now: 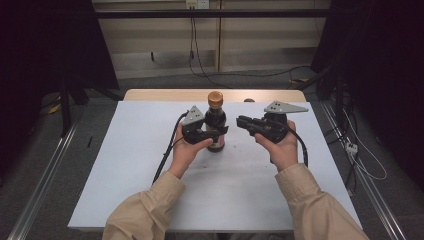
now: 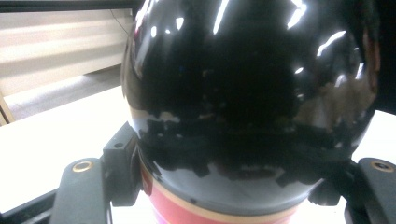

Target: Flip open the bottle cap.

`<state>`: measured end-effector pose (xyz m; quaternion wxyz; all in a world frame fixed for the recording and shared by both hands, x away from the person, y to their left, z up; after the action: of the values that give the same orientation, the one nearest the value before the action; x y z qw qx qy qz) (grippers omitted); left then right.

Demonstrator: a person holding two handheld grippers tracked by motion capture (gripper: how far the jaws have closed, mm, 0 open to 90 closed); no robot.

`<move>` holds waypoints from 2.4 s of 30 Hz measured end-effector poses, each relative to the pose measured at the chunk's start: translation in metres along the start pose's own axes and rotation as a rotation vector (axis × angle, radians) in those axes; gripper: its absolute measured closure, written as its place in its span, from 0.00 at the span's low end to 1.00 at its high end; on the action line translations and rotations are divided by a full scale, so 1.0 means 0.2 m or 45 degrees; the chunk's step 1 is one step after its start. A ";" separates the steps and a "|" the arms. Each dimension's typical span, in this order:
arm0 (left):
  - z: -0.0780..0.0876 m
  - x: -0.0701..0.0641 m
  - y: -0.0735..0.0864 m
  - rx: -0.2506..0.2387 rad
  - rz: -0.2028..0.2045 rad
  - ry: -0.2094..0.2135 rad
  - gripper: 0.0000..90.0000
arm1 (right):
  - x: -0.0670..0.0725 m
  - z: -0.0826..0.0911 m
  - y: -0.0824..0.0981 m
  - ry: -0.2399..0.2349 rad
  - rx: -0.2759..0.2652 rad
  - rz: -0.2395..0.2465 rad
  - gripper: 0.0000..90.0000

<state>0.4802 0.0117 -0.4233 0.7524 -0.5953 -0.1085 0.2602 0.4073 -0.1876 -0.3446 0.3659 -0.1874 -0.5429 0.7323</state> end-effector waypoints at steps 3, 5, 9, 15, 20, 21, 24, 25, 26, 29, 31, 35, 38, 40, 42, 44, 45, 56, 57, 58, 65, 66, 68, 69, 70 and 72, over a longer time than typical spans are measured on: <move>0.00 0.00 0.00 -0.002 0.005 0.003 0.32 | 0.01 -0.01 -0.03 -0.011 0.000 0.015 0.95; 0.00 0.00 0.00 -0.002 0.010 0.001 0.32 | 0.01 -0.02 -0.05 -0.021 -0.001 0.016 0.96; 0.00 0.00 0.00 0.000 0.013 0.001 0.32 | 0.01 -0.04 -0.07 -0.030 0.020 0.011 0.99; 0.00 0.00 0.00 0.001 0.011 0.004 0.32 | 0.01 -0.07 -0.11 -0.039 0.022 0.028 1.00; 0.00 0.00 0.00 -0.006 0.020 0.003 0.32 | 0.02 -0.09 -0.15 -0.039 0.029 0.052 1.00; 0.00 0.00 0.00 -0.006 0.021 -0.003 0.32 | 0.02 -0.09 -0.15 -0.041 0.029 0.056 1.00; 0.00 0.00 0.00 -0.006 0.021 -0.002 0.32 | 0.02 -0.11 -0.18 -0.045 0.032 0.070 1.00; 0.00 0.00 0.00 -0.006 0.021 -0.002 0.32 | 0.02 -0.11 -0.18 -0.045 0.036 0.074 1.00; 0.00 0.00 0.00 -0.007 0.021 -0.002 0.32 | 0.02 -0.12 -0.19 -0.042 0.040 0.075 1.00; 0.00 0.00 0.00 -0.007 0.020 -0.003 0.32 | 0.02 -0.13 -0.20 -0.038 0.043 0.083 1.00; 0.00 -0.01 0.00 -0.006 0.020 -0.004 0.32 | 0.02 -0.14 -0.21 -0.037 0.044 0.087 1.00; 0.00 0.00 0.00 -0.006 0.019 -0.003 0.32 | 0.02 -0.15 -0.23 -0.040 0.044 0.108 1.00; 0.00 -0.01 0.00 -0.008 0.020 -0.005 0.32 | 0.02 -0.14 -0.24 -0.045 0.038 0.113 1.00; 0.00 -0.01 0.00 -0.007 0.020 -0.005 0.32 | 0.02 -0.14 -0.25 -0.048 0.035 0.115 1.00; 0.00 -0.01 0.00 -0.008 0.020 -0.006 0.32 | 0.02 -0.15 -0.26 -0.050 0.039 0.119 1.00; 0.00 -0.01 0.00 -0.008 0.020 -0.006 0.32 | 0.02 -0.15 -0.26 -0.049 0.040 0.126 1.00; 0.00 -0.01 0.00 -0.008 0.020 -0.006 0.32 | 0.02 -0.15 -0.26 -0.050 0.039 0.128 1.00; 0.00 -0.01 0.00 -0.006 0.023 -0.004 0.32 | 0.03 -0.16 -0.29 -0.066 0.040 0.132 1.00; 0.00 -0.01 0.00 -0.006 0.022 -0.005 0.32 | 0.03 -0.16 -0.29 -0.069 0.044 0.132 1.00; 0.00 -0.01 0.00 -0.003 0.022 -0.005 0.32 | 0.03 -0.16 -0.29 -0.071 0.045 0.131 1.00; 0.00 -0.01 0.01 -0.007 0.025 -0.005 0.32 | 0.03 -0.16 -0.30 -0.072 0.052 0.124 1.00; 0.00 -0.01 0.00 -0.007 0.025 -0.006 0.32 | 0.03 -0.16 -0.30 -0.071 0.056 0.126 1.00; 0.00 -0.01 0.01 -0.007 0.025 -0.006 0.32 | 0.03 -0.16 -0.30 -0.072 0.067 0.134 1.00; -0.01 -0.01 0.01 -0.008 0.026 -0.006 0.32 | 0.03 -0.16 -0.30 -0.070 0.073 0.135 1.00; -0.01 -0.01 0.01 -0.008 0.026 -0.005 0.32 | 0.03 -0.16 -0.31 -0.071 0.075 0.136 1.00; -0.01 -0.01 0.01 -0.008 0.026 -0.006 0.32 | 0.02 -0.16 -0.31 -0.079 0.078 0.133 1.00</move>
<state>0.4794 0.0104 -0.4245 0.7477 -0.5981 -0.1051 0.2688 0.4460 -0.1540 -0.2977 0.3158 -0.1814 -0.5207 0.7721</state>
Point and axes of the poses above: each handheld gripper's, and its own axes: z roughly backward along the jaws, y roughly out of its underside, x roughly to its left, the point moved 3 cm from there along -z, roughly forward along the jaws, and after that the axes turned 3 degrees about z, right-handed, at the moved point
